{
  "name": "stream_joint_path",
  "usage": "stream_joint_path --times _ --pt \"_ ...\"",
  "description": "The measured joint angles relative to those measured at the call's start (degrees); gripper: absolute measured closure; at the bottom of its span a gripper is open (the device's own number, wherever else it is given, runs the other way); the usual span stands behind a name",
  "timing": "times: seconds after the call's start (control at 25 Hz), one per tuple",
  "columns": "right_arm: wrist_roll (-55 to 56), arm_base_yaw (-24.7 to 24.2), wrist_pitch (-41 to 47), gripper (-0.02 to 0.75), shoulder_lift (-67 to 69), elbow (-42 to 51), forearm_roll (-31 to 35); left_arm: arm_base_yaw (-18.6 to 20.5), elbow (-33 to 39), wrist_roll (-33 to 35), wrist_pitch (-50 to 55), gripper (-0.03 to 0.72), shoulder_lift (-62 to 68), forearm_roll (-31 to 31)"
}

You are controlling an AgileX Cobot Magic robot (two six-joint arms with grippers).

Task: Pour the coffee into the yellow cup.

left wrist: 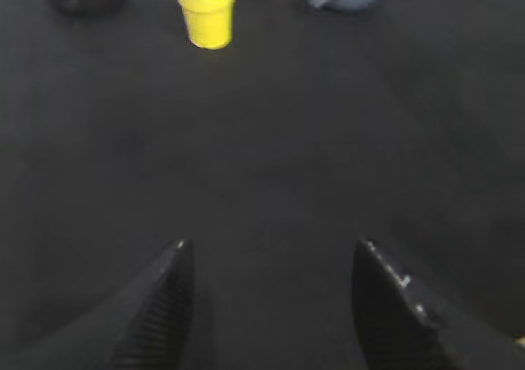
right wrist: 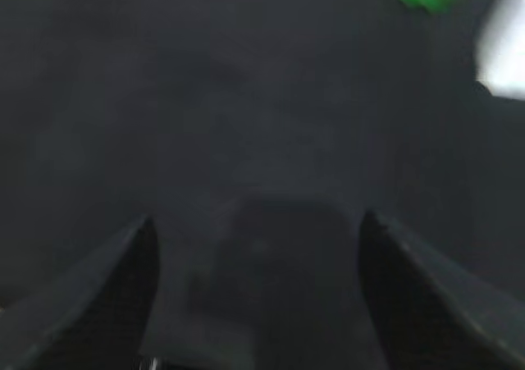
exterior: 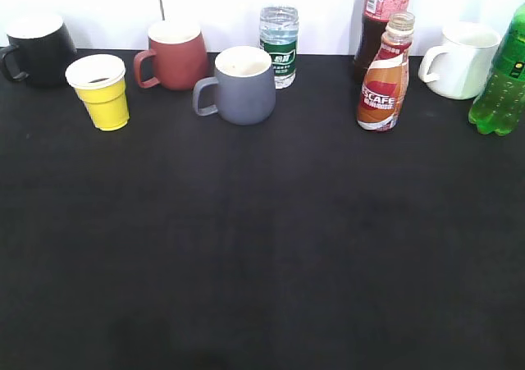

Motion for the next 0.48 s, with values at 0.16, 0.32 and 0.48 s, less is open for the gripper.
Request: stream_joint_path --times 0.16,0.32,0.48 --pt "6.2 0.0 0.4 0.15 -9.1 5.4 -6.9 0.0 3.6 0.4 -1.0 0.231 -6.1 -0.5" --pt "6.8 0.0 -1.6 0.15 -9.4 6.9 -7.2 0.0 5.4 2.8 -4.2 0.237 -6.2 -1.6" --pt "6.3 0.0 -1.8 0.15 -9.4 6.9 -7.1 0.0 5.4 3.4 -4.3 0.238 -6.2 -1.8"
